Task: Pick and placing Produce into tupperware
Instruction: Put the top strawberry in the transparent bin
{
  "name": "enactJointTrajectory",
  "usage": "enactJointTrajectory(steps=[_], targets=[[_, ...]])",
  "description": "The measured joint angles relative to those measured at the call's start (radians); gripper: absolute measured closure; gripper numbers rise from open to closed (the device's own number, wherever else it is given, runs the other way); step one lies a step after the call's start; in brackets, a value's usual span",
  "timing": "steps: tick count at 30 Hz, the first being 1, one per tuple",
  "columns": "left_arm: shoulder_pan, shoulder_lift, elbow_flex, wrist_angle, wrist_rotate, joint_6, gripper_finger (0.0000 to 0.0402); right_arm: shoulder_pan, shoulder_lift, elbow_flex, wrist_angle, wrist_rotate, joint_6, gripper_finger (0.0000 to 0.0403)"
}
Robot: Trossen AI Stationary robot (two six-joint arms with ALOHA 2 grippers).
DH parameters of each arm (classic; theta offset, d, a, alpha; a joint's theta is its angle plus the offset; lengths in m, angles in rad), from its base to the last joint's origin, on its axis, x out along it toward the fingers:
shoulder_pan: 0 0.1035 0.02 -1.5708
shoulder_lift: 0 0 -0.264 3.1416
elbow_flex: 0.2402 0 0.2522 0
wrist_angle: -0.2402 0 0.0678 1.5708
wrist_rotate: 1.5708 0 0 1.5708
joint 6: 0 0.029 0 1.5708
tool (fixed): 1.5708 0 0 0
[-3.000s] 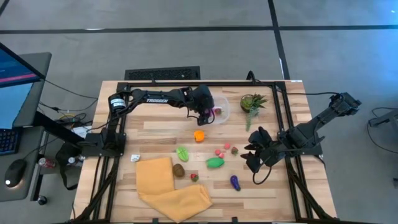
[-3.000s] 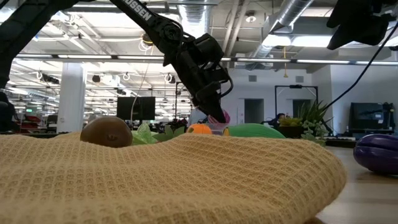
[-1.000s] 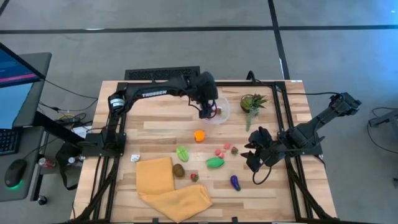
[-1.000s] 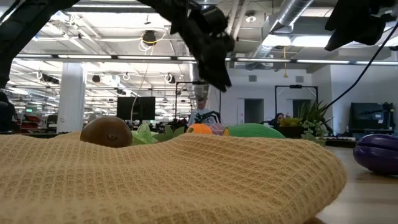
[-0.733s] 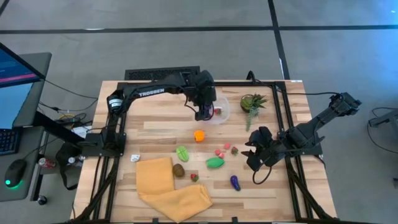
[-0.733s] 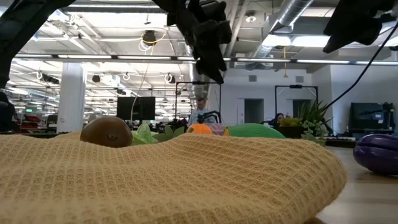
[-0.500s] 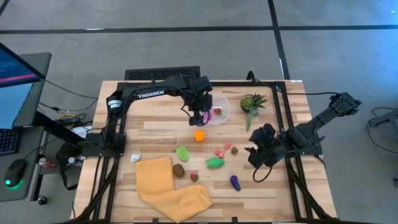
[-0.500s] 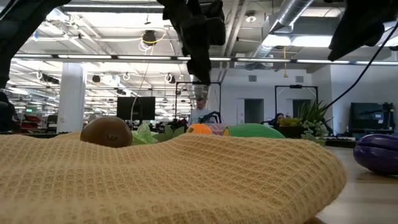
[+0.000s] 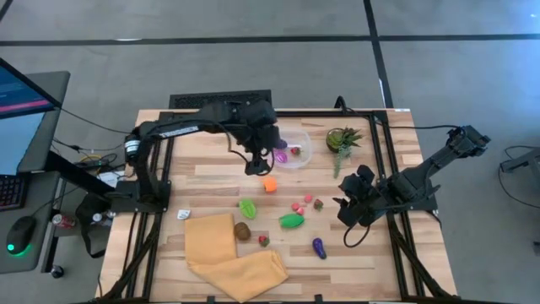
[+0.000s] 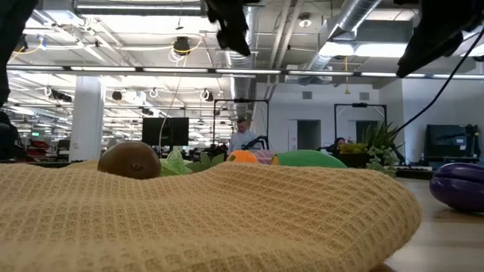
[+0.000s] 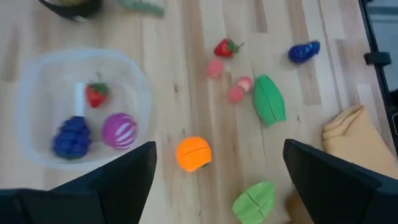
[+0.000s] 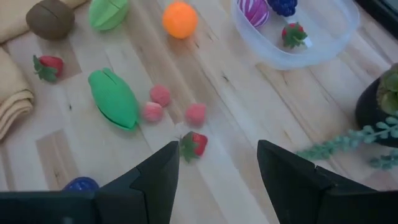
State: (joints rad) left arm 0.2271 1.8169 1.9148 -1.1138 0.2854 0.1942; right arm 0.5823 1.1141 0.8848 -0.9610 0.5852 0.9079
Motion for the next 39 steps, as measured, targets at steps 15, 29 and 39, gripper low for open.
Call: enactJointTrajectory(steps=[15, 29, 39], targets=[[-0.121, -0.517, -0.379, 0.221, -0.362, -0.182, 0.0061, 0.064, -0.003, -0.282, 0.420, -0.008, 0.131, 0.0165], [-0.299, -1.058, -0.991, 0.535, -0.712, -0.607, 0.0061, 0.014, 0.004, -0.421, 0.577, 0.017, 0.136, 0.0165], [-0.400, -1.140, -1.151, 0.577, -0.873, -0.729, 0.0061, -0.138, 0.004, -0.423, 0.659, -0.205, 0.169, 0.0165]])
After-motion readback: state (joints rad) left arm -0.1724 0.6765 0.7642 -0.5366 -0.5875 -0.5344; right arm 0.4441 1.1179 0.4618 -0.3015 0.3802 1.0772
